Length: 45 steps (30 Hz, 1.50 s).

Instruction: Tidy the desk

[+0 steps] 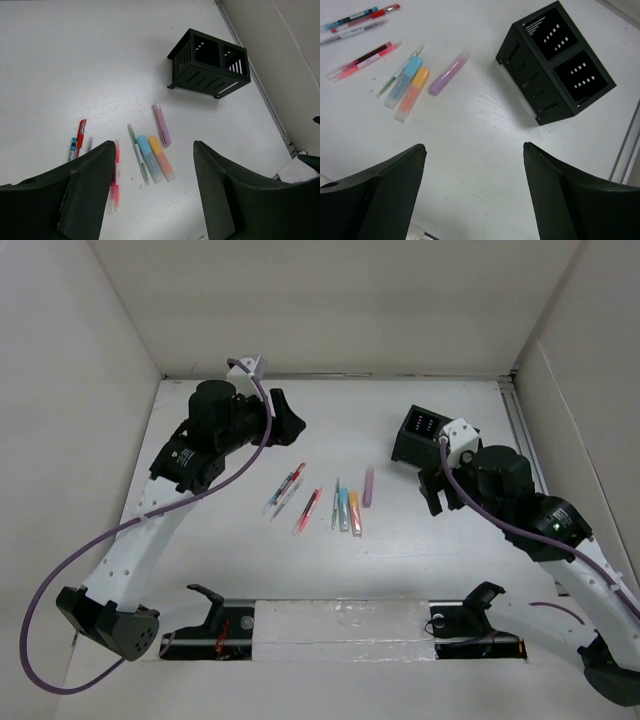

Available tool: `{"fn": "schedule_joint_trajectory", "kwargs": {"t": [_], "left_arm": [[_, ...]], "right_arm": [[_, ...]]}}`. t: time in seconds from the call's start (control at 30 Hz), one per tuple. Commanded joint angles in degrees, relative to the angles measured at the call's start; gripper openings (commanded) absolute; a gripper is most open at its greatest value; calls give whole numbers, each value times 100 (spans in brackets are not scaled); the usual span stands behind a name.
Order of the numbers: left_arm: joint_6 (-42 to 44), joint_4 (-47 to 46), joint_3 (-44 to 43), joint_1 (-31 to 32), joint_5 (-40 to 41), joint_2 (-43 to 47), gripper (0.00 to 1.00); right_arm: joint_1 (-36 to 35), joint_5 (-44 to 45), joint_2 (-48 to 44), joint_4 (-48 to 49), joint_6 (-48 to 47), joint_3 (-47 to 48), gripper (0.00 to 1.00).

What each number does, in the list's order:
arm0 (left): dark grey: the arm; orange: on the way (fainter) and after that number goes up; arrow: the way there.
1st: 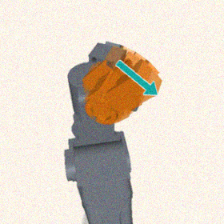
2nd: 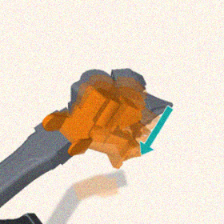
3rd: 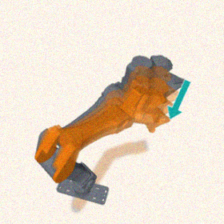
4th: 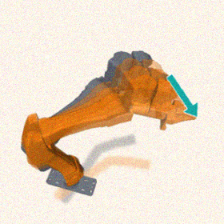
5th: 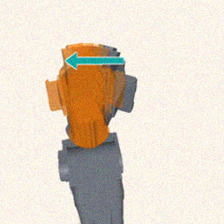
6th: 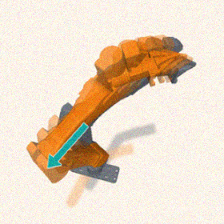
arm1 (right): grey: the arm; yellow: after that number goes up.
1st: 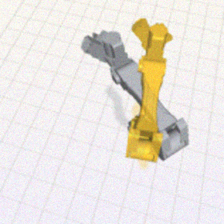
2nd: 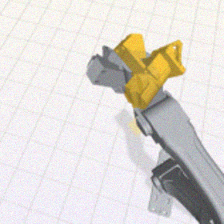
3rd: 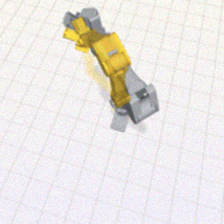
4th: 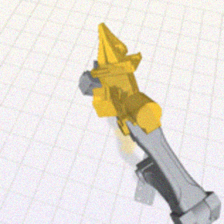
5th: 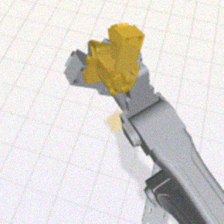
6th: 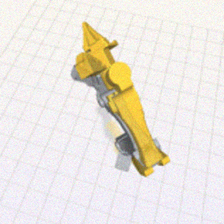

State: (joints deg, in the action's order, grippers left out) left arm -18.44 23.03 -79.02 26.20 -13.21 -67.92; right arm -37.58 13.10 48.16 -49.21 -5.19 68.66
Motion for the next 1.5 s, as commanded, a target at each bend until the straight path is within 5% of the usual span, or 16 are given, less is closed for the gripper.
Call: {"fn": "schedule_joint_trajectory", "kwargs": {"t": [0.0, 0.1, 0.13, 0.2, 0.23, 0.3, 0.37, 0.4, 0.43, 0.53, 0.57, 0.67, 0.93, 1.47], "left_arm": [[-160, -88, 106, 0, 20, 253, 60], [-178, -61, 106, 0, -23, 253, 59], [-187, -79, 150, 0, -32, 314, 58], [-213, -149, 220, 0, -58, 376, 54], [-222, -175, 308, 0, -59, 428, 50], [-213, -193, 379, 0, -137, 464, 19], [-204, -141, 458, 0, -164, 455, 0], [-222, -106, 484, 0, -164, 464, 0], [-222, -79, 563, 0, -164, 490, 0], [-187, 26, 747, 0, -77, 586, 4], [-187, 53, 809, 0, -50, 613, 20], [-178, 123, 1002, 0, 20, 719, 33], [-222, 44, 1328, 0, -49, 868, 36], [-231, -96, 1618, 0, -436, 1123, 43]], "right_arm": [[-30, 78, -88, 166, 220, -213, 84], [-30, 52, -61, 298, 282, -450, 52], [-30, 69, -53, 385, 317, -494, 16], [-30, 70, -35, 482, 335, -660, 0], [-30, 35, -18, 604, 361, -731, 0], [-30, -27, 105, 754, 387, -959, 0], [-82, -71, 298, 1009, 466, -1074, 0], [-83, -45, 377, 1097, 492, -1135, 3], [-143, -19, 456, 1281, 510, -1275, 21], [-275, -1, 869, 1615, 719, -1443, 49], [-354, -36, 1001, 1721, 721, -1470, 50], [-512, -89, 1572, 2055, 721, -1444, 55], [-452, 509, 3338, 2503, 695, -610, 67], [234, 474, 5774, 3418, 1495, 666, 61]]}}
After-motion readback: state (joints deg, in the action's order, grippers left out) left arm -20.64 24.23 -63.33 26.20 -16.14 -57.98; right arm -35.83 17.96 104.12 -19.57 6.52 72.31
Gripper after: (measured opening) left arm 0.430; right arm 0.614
